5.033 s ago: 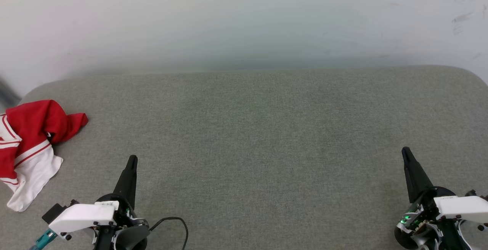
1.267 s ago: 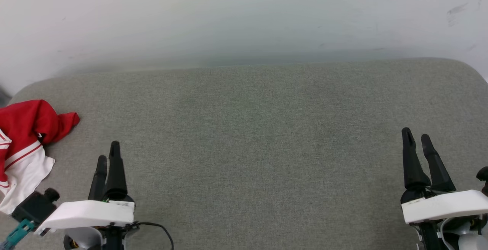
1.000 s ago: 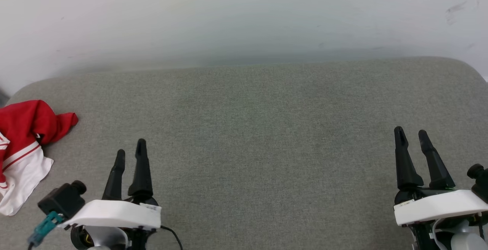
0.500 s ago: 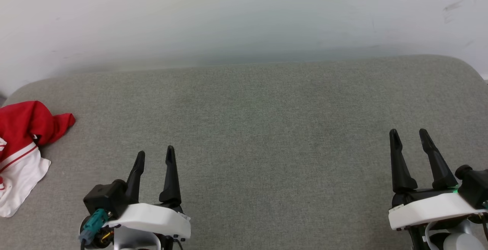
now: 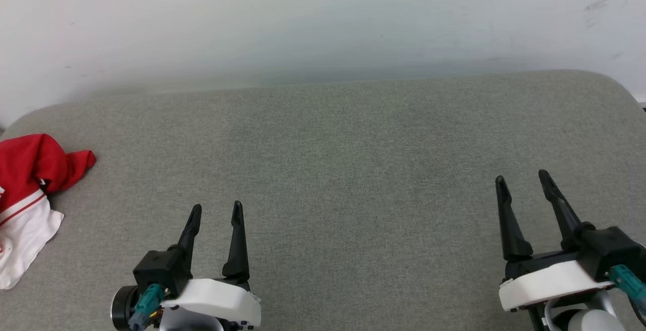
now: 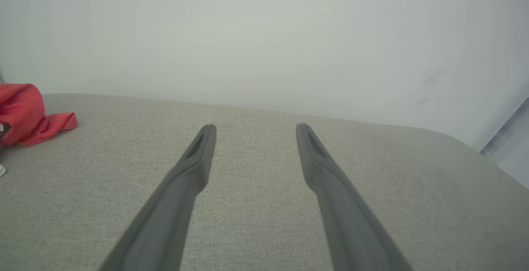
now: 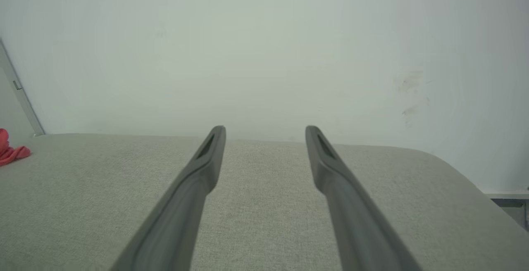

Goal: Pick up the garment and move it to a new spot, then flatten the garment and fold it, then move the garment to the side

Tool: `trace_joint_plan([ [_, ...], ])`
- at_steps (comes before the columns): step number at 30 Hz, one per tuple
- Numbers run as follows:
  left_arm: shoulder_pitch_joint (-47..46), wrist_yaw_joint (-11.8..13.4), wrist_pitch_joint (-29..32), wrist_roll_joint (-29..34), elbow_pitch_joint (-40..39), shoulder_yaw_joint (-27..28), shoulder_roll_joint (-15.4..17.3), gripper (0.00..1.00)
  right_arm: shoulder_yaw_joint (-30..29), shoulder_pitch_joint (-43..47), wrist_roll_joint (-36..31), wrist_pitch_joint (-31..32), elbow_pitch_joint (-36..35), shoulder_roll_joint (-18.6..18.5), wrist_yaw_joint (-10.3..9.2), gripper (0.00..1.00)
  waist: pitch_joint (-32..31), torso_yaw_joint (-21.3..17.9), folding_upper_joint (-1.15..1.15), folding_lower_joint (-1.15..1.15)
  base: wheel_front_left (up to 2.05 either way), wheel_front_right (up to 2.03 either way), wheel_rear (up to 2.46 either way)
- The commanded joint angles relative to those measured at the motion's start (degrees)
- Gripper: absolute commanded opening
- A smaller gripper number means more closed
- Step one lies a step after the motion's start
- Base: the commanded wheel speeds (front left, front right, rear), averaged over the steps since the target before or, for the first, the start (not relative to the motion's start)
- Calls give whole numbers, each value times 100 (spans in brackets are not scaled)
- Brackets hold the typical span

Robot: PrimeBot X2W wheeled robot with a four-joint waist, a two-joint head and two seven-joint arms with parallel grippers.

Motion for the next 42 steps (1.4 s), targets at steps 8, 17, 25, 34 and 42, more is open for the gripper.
trace_joint_plan([
  [8, 29, -79, -154, 621, 137, -145, 18, 100, 149, 3, -607, -147, -63, -1, 0, 100, 13, -16, 0, 0, 0, 0, 0],
  [17, 173, -353, -265, 758, 34, 130, -229, 100, 162, 66, -604, -255, -71, 0, -1, 100, 1, -19, 0, 0, 0, 0, 0],
  [25, 351, -770, -348, 875, 138, 643, -501, 100, 171, 99, -310, -346, -21, 0, -1, 100, 3, -44, 0, 0, 0, 0, 0],
  [34, 429, -1103, -443, 1039, 244, 924, -594, 100, 225, 114, 66, -442, 167, 2, -1, 100, 1, -68, 0, 0, 0, 0, 0],
  [42, 443, -1129, -505, 1155, 340, 845, -595, 100, 245, 95, -108, -489, 254, 2, -1, 100, 4, -76, 0, 0, 0, 0, 0],
])
